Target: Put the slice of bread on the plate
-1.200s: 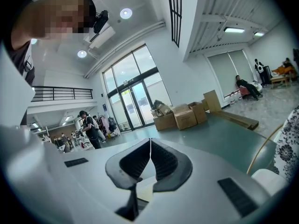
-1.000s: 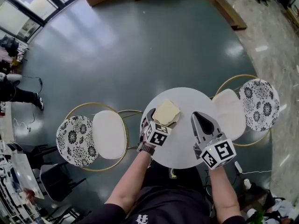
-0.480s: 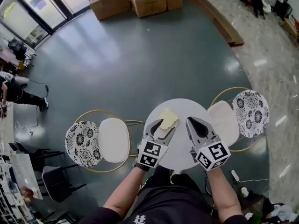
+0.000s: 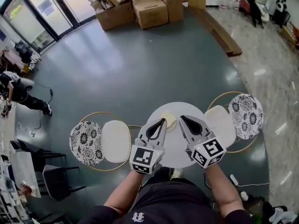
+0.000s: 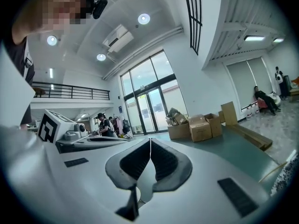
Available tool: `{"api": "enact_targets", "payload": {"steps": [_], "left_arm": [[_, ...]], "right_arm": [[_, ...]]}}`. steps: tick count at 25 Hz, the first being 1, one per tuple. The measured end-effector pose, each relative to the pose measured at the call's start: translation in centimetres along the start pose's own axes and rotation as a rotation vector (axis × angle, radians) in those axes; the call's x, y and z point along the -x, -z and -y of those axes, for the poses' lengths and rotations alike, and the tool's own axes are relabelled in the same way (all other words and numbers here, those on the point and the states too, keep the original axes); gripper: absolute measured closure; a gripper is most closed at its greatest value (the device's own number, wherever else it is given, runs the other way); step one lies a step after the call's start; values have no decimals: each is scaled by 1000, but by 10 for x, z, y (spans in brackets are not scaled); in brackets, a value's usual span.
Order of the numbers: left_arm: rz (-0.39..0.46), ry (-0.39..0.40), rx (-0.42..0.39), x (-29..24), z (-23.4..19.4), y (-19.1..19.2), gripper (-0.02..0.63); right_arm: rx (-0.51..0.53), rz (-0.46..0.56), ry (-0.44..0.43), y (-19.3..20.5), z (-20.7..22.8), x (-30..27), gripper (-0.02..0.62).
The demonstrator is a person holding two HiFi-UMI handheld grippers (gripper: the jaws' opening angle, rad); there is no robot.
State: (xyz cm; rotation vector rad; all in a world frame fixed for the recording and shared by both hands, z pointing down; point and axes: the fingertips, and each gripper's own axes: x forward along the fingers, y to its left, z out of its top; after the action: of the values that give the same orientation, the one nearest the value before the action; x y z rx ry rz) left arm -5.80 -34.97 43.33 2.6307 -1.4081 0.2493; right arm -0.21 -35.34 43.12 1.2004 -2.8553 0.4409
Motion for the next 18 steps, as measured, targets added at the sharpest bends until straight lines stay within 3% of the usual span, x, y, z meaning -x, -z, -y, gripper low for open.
{"api": "enact_targets", "payload": {"steps": [5, 18], "left_arm": [[67, 3, -12, 19, 19, -30, 600], [140, -8, -46, 35, 50, -66, 600]], "right_arm": [[15, 15, -25, -18, -19, 11, 589], [82, 62, -42, -50, -37, 40, 591]]}}
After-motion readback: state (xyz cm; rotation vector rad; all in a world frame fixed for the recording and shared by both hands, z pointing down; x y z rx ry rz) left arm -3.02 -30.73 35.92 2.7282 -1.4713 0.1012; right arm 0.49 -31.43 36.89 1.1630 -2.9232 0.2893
